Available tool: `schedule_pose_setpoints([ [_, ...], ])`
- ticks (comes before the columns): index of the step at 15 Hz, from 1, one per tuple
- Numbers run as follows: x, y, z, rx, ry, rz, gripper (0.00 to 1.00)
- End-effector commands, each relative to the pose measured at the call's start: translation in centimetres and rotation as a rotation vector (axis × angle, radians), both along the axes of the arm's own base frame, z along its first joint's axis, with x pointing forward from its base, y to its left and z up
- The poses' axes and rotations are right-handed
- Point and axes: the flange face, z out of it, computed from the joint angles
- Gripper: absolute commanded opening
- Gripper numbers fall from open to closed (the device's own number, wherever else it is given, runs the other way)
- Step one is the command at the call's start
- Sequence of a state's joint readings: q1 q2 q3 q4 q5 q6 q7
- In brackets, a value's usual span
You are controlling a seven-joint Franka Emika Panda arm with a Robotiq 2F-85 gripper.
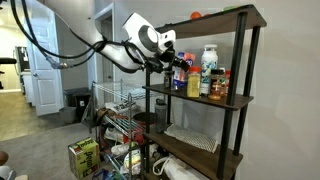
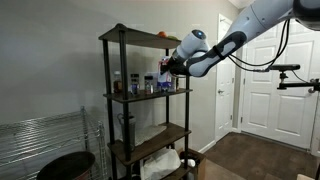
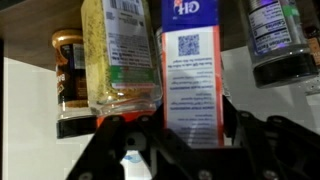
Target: Pick up the box from the top shelf and place it on the second shelf.
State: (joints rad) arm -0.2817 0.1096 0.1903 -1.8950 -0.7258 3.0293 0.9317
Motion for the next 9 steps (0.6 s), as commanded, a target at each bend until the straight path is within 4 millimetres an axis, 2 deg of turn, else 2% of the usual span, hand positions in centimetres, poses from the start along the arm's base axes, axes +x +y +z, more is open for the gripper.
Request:
schedule_pose_setpoints([
  [1,1.2,1.0,1.1,-0.028,-0.057,-0.001,0.23],
  [9,2.7,3.9,-1.0,-0.098,-0.067,0.038,0.23],
])
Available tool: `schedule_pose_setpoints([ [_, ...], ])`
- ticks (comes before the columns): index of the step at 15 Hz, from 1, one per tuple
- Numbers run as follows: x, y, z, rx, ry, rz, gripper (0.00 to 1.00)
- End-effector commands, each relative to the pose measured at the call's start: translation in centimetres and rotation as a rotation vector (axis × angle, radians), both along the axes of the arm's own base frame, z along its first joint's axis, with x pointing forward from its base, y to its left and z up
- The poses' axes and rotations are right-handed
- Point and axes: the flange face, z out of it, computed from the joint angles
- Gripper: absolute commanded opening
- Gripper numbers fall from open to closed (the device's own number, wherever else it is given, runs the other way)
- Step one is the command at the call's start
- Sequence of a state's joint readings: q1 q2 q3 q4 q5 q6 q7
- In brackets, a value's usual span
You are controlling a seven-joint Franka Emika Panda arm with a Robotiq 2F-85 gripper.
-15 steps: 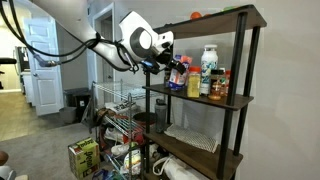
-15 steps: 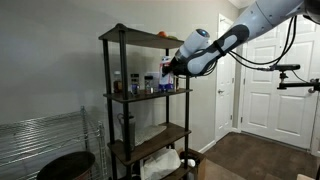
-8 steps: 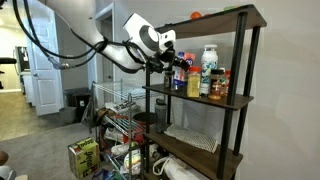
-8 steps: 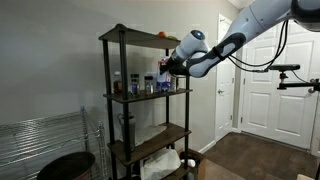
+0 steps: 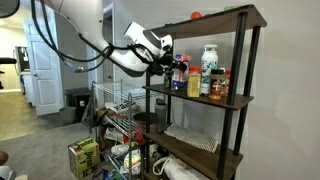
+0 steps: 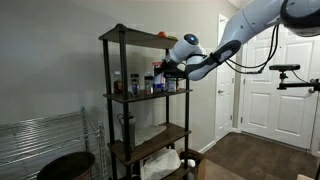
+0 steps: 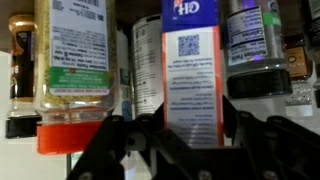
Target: Pick up the box from the top shelf and place it on the second shelf.
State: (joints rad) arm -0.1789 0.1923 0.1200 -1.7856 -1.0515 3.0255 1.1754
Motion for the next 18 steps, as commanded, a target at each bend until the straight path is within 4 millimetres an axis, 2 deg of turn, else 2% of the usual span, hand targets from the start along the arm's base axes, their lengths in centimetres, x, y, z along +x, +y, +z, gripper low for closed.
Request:
schedule_pose_setpoints([
  [1,0.7,0.8,0.2,-0.014,-0.026,-0.002,0.23],
  [9,1.5,1.2,-1.3,-0.053,-0.021,0.009,0.23],
  [18,1.9,1.3,-2.1,-0.061,-0.02,0.01,0.23],
])
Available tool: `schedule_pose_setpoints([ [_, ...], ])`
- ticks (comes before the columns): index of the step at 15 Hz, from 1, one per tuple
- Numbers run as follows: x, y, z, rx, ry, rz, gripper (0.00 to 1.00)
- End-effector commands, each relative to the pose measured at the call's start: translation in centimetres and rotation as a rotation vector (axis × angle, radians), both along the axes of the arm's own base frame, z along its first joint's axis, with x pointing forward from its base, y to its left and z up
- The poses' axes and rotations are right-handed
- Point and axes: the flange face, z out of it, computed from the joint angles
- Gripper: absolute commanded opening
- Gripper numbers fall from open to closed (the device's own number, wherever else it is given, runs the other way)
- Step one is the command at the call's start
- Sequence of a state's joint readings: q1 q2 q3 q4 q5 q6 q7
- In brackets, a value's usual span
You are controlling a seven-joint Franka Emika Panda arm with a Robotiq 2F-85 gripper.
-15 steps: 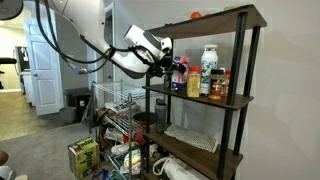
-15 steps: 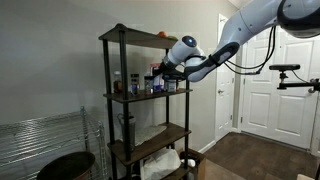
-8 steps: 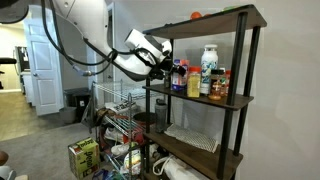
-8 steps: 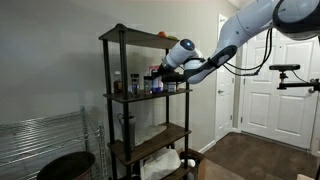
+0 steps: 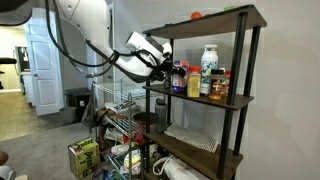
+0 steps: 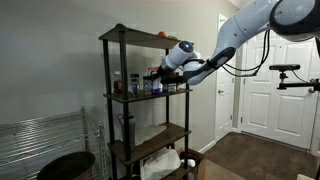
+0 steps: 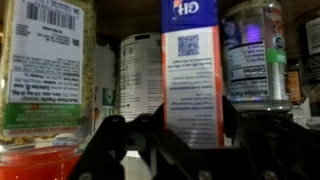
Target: Pick up the box from the top shelf and place it on the second shelf.
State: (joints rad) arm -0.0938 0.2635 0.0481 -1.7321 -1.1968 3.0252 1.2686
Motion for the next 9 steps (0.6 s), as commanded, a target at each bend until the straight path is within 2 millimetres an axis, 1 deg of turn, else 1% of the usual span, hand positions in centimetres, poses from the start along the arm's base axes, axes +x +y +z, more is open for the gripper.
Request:
schedule_pose_setpoints([
  [1,0.42,-0.26,0.9,-0.001,-0.033,-0.021,0.23],
  [8,0.49,-0.43,0.83,0.01,-0.034,-0.032,0.23],
  [9,0.47,-0.46,0.76,0.02,-0.03,-0.039,0.56],
])
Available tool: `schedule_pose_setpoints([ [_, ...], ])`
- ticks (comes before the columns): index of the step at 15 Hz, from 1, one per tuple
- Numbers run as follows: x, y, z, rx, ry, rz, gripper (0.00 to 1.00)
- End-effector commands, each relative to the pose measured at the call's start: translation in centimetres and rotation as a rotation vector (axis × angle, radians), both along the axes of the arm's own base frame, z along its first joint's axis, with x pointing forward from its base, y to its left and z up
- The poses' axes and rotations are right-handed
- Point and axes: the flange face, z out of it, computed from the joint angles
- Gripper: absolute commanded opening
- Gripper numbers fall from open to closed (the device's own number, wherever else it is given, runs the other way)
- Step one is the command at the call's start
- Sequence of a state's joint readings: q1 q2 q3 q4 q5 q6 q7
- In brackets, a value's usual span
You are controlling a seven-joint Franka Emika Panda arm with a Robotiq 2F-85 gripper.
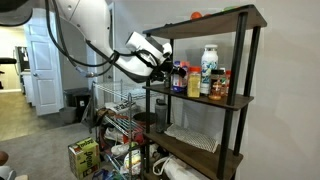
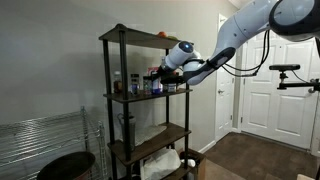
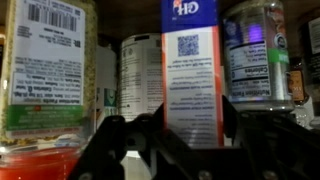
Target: Pick up the box from the top shelf and place it on the second shelf.
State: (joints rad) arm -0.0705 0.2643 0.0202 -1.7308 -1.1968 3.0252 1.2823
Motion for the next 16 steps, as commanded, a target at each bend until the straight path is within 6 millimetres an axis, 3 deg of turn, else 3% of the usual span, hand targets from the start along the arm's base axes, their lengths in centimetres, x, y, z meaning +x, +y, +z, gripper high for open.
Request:
schedule_pose_setpoints([
  [1,0.4,-0.4,0.8,0.022,-0.03,-0.029,0.73],
  [5,0.4,-0.7,1.1,0.035,-0.039,-0.043,0.97],
  [9,-0.3,-1.0,1.1,0.042,-0.033,-0.046,1.0],
  [16,-3.7,-2.8,-1.1,0.063,0.029,-0.069,1.0],
])
